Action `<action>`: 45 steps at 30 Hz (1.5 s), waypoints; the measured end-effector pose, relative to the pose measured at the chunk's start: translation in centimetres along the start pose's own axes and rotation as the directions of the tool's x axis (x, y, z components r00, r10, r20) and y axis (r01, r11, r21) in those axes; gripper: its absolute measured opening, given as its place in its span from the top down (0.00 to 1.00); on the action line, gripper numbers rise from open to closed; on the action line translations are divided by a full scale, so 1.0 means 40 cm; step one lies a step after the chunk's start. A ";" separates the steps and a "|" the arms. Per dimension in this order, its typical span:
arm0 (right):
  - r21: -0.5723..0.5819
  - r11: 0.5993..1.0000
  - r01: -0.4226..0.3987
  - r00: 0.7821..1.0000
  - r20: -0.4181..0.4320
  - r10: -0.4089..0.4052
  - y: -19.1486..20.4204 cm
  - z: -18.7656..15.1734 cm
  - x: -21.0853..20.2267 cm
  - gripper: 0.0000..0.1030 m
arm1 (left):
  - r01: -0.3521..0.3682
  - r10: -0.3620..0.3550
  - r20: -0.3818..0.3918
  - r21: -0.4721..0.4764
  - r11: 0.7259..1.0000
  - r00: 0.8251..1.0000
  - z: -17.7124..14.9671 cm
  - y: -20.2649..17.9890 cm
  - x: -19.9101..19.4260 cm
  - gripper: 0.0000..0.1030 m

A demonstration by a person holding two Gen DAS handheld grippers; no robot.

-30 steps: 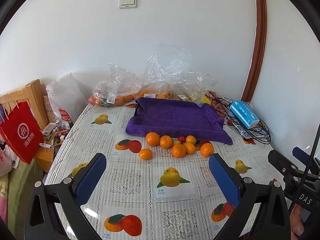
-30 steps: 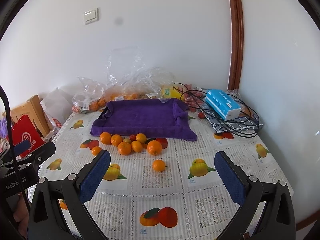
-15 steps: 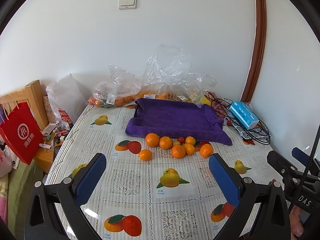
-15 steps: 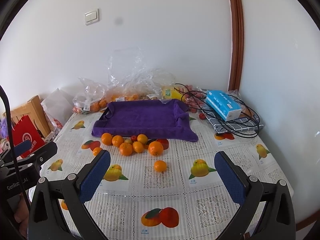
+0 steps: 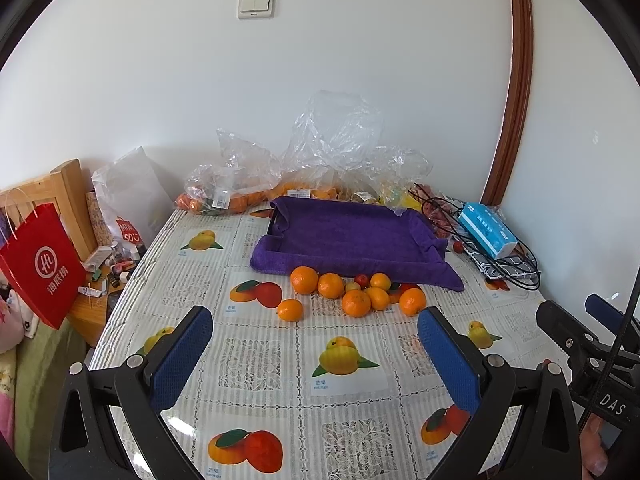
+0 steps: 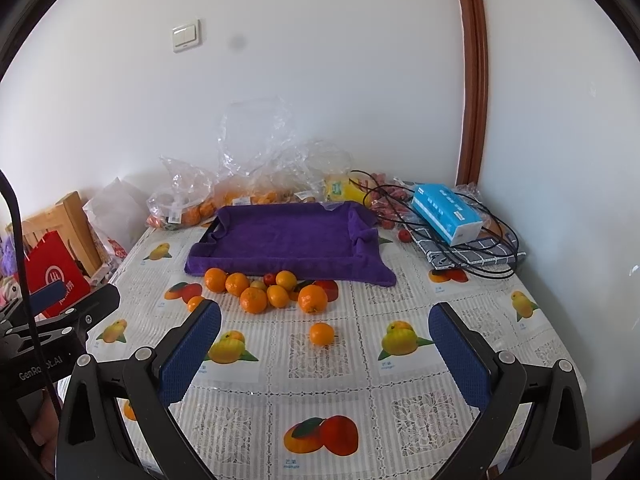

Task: Organize fruits

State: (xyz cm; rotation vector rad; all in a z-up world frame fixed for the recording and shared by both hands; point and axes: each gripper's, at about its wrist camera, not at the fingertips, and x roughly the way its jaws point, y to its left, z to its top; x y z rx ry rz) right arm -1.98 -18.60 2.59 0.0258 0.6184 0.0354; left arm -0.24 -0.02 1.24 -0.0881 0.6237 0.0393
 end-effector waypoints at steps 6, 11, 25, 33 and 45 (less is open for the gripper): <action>0.002 1.000 -0.002 1.000 0.005 0.002 0.002 0.001 -0.006 0.00 | -0.001 0.001 0.000 0.001 1.000 1.000 -0.002 0.000 -0.001 0.00; 0.005 1.000 -0.003 1.000 0.006 0.003 0.002 0.001 -0.007 0.00 | -0.003 0.003 0.002 0.000 1.000 1.000 -0.001 0.002 -0.001 0.00; 0.007 1.000 -0.011 1.000 0.014 0.011 0.003 0.004 -0.009 0.00 | -0.004 0.004 0.003 0.001 1.000 1.000 -0.001 -0.003 -0.001 0.00; 0.007 1.000 -0.014 1.000 0.009 0.014 0.006 0.002 -0.008 0.00 | -0.007 0.007 0.004 0.002 1.000 1.000 0.000 -0.011 -0.001 0.00; -0.001 1.000 -0.018 1.000 0.002 0.018 0.011 -0.002 -0.001 0.00 | -0.003 0.003 0.000 -0.001 1.000 1.000 -0.008 -0.013 0.002 0.00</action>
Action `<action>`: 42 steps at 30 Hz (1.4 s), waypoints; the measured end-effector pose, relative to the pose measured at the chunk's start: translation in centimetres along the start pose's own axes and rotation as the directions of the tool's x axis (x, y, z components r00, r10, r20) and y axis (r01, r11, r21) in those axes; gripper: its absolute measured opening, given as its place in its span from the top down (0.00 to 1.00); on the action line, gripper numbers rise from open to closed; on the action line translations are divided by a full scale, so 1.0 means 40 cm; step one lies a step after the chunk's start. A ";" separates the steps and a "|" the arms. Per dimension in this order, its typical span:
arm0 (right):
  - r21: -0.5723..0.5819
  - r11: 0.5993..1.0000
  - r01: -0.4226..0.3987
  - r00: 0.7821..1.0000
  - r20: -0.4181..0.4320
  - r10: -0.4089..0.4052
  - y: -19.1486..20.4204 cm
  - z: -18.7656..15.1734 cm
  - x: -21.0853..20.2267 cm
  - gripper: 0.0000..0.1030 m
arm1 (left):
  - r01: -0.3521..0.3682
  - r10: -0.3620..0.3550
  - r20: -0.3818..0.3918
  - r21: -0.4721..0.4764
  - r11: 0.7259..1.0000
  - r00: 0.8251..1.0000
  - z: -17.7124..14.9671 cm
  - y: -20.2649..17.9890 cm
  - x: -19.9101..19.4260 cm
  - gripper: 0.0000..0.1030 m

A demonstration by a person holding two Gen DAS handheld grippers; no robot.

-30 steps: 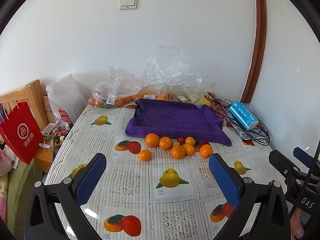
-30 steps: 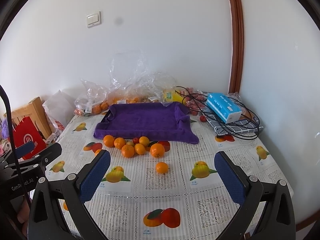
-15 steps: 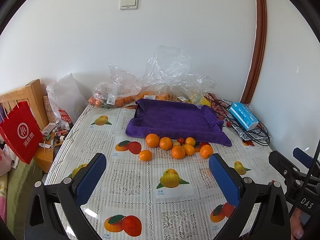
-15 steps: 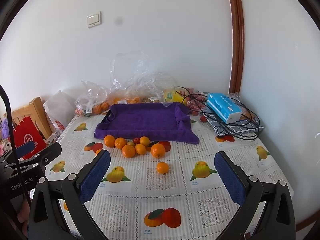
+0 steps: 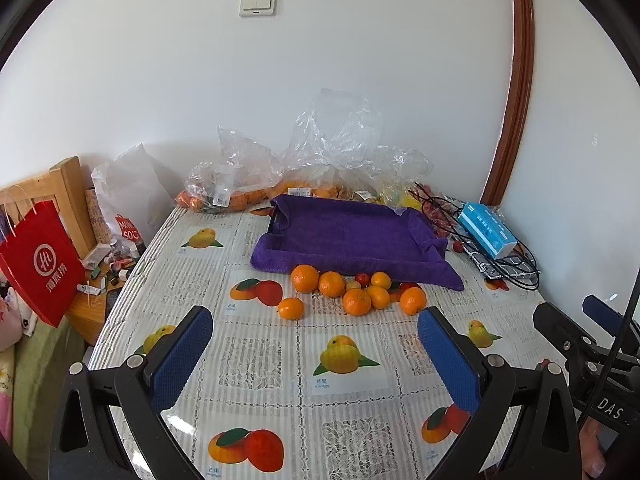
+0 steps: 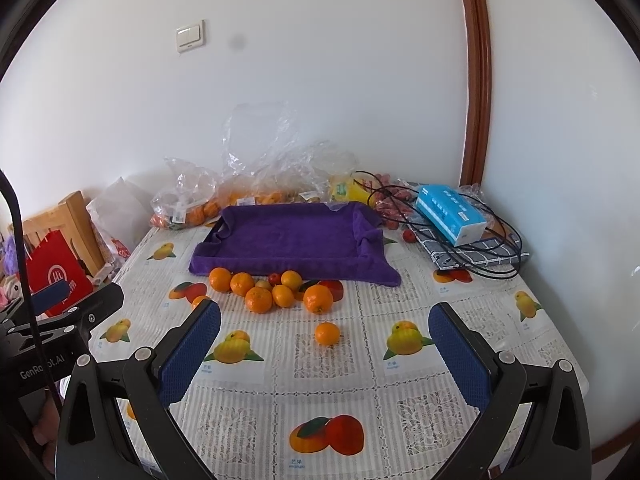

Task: Organize fruits

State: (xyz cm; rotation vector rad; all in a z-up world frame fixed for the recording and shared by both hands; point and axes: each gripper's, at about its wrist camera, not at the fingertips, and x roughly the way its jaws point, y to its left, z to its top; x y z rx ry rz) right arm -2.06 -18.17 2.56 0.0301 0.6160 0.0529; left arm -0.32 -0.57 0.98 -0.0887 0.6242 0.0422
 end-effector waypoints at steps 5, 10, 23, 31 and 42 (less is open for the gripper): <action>0.003 1.000 -0.007 1.000 -0.008 0.007 0.001 -0.002 0.018 0.00 | -0.007 0.007 -0.012 -0.006 1.000 1.000 -0.010 0.014 0.013 0.00; -0.019 1.000 0.011 1.000 -0.015 -0.012 0.008 -0.007 0.052 0.00 | -0.032 0.032 -0.043 0.010 0.999 0.999 -0.020 0.024 0.051 0.00; 0.044 0.999 0.030 0.991 -0.130 -0.024 -0.043 -0.046 0.219 0.00 | -0.030 0.034 -0.110 0.040 0.999 0.993 -0.044 0.054 0.191 0.00; 0.046 0.999 0.011 0.982 -0.187 -0.002 -0.060 -0.095 0.328 0.01 | -0.022 0.021 -0.170 -0.003 1.000 0.985 -0.073 0.096 0.298 0.00; 0.035 0.998 -0.044 0.953 -0.298 0.053 -0.020 -0.154 0.488 0.41 | -0.020 0.010 -0.252 -0.037 0.999 0.968 -0.096 0.155 0.406 0.03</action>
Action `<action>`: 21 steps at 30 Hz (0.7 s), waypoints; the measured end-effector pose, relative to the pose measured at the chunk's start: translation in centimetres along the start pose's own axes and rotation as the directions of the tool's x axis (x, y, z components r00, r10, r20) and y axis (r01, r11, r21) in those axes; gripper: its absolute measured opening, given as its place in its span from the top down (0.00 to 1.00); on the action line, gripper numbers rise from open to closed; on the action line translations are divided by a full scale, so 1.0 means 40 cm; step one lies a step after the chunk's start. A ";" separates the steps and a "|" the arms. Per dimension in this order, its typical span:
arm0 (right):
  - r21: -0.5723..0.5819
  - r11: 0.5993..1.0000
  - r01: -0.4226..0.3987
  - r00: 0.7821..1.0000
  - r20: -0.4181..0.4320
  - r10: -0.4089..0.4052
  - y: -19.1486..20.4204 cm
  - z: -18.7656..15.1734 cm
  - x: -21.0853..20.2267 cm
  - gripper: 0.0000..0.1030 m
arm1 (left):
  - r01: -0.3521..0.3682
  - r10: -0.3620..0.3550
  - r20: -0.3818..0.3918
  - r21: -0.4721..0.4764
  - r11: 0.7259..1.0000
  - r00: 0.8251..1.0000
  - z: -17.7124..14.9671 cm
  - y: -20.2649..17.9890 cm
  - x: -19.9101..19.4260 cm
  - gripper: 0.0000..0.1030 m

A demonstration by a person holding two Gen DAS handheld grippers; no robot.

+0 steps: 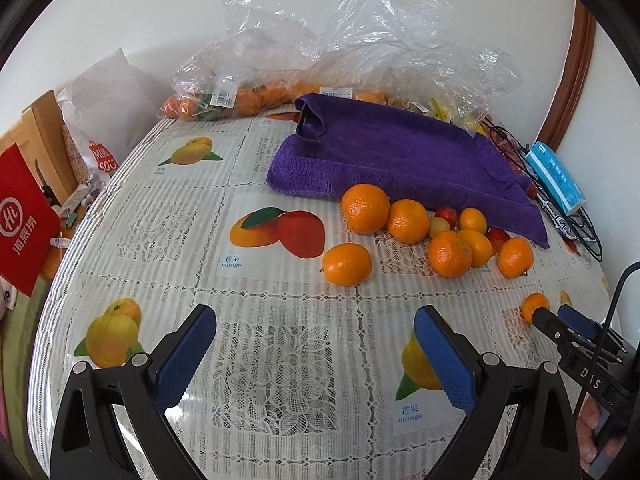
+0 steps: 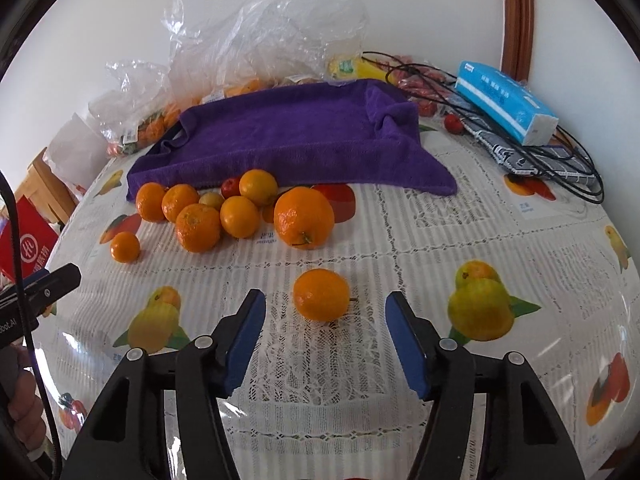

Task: Organize fruits
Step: 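Grasp a small orange with the right tool while the left tool grasps another orange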

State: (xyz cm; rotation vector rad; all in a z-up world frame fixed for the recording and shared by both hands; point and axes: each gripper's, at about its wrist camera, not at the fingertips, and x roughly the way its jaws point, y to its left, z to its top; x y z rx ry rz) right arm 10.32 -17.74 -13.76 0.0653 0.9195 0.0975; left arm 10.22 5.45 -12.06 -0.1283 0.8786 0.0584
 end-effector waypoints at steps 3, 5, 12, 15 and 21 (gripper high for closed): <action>-0.009 1.000 0.001 1.000 -0.019 -0.001 0.004 -0.005 0.032 0.49 | 0.010 -0.010 -0.004 -0.006 1.000 1.000 0.003 0.007 0.015 0.03; -0.001 1.000 0.004 0.999 -0.034 -0.004 -0.004 -0.006 0.049 0.54 | 0.009 -0.009 -0.008 -0.011 1.000 1.000 0.006 0.008 0.028 0.03; -0.030 0.999 0.026 1.000 0.010 -0.026 -0.004 -0.004 0.052 0.62 | 0.010 -0.011 -0.041 -0.011 1.000 0.999 0.017 -0.005 0.087 0.04; -0.015 1.000 0.005 1.000 0.014 -0.004 -0.013 -0.004 0.050 0.62 | 0.021 -0.022 -0.037 -0.009 1.000 0.999 0.027 -0.015 0.102 0.07; -0.012 1.000 -0.007 1.000 0.028 0.008 -0.025 -0.003 0.047 0.62 | 0.016 -0.018 -0.056 -0.031 0.999 0.998 0.043 -0.030 0.149 0.20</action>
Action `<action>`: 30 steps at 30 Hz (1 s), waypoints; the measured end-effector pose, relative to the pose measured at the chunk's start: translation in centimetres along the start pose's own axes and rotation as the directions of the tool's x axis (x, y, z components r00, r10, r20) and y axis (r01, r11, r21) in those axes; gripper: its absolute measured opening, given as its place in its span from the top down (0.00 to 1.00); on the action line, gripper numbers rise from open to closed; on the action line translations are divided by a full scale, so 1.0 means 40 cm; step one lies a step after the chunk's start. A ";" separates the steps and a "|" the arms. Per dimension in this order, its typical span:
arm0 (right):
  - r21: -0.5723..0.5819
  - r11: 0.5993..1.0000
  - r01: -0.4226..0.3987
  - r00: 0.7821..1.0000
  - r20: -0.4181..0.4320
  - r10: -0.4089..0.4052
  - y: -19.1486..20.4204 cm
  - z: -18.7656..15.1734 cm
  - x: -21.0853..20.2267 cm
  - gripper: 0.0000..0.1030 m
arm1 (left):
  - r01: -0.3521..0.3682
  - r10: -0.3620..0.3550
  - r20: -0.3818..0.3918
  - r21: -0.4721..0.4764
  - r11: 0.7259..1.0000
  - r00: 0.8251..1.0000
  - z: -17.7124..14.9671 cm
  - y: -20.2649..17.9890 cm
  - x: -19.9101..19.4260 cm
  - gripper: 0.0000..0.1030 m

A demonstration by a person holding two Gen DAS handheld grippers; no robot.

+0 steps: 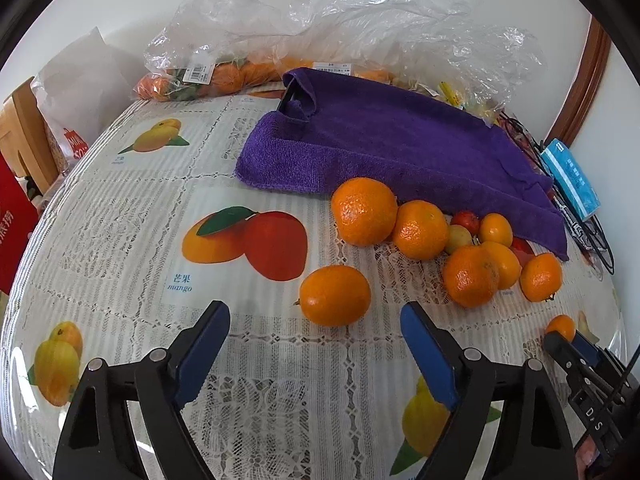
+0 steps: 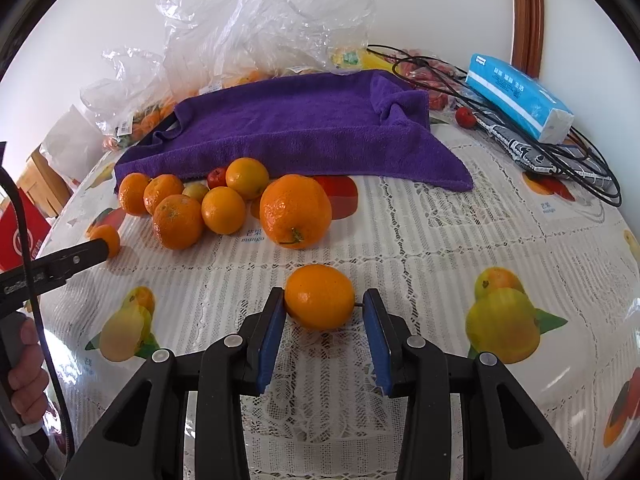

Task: Organize fruits
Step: 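Grasp a small orange with the right tool while the left tool grasps another orange, then lift both held oranges and carry them toward the purple towel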

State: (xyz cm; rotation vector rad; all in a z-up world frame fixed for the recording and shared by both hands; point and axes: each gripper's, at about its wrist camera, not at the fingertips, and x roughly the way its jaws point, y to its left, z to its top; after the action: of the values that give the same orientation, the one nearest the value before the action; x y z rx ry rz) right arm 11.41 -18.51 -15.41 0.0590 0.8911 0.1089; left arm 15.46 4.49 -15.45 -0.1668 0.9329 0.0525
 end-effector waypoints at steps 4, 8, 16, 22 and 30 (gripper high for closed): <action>-0.010 1.000 -0.010 1.000 0.014 0.010 -0.003 -0.001 -0.006 0.62 | -0.030 0.030 0.014 0.014 0.999 0.999 0.004 -0.011 0.020 0.31; -0.016 1.000 -0.009 1.000 0.023 0.009 0.000 -0.001 -0.009 0.62 | -0.044 0.042 0.033 0.057 0.997 0.999 -0.001 -0.027 0.021 0.53; -0.022 1.000 -0.016 0.999 0.043 0.017 0.006 0.012 -0.023 0.62 | -0.043 0.041 0.022 0.104 0.994 0.999 -0.009 -0.039 0.011 0.65; -0.029 1.000 -0.010 0.997 0.074 0.012 0.007 0.031 -0.048 0.62 | -0.012 0.011 0.011 0.086 0.996 1.000 -0.003 -0.031 -0.008 0.65; -0.041 0.999 -0.006 0.994 0.105 0.010 0.014 0.070 -0.074 0.62 | 0.031 -0.034 0.042 0.067 0.997 0.999 0.015 -0.023 -0.057 0.68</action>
State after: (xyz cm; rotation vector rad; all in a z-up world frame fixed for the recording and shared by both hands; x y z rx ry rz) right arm 11.72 -18.32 -11.31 0.0306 0.7831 0.1303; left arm 14.70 3.75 -13.16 -0.1188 0.8875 -0.0045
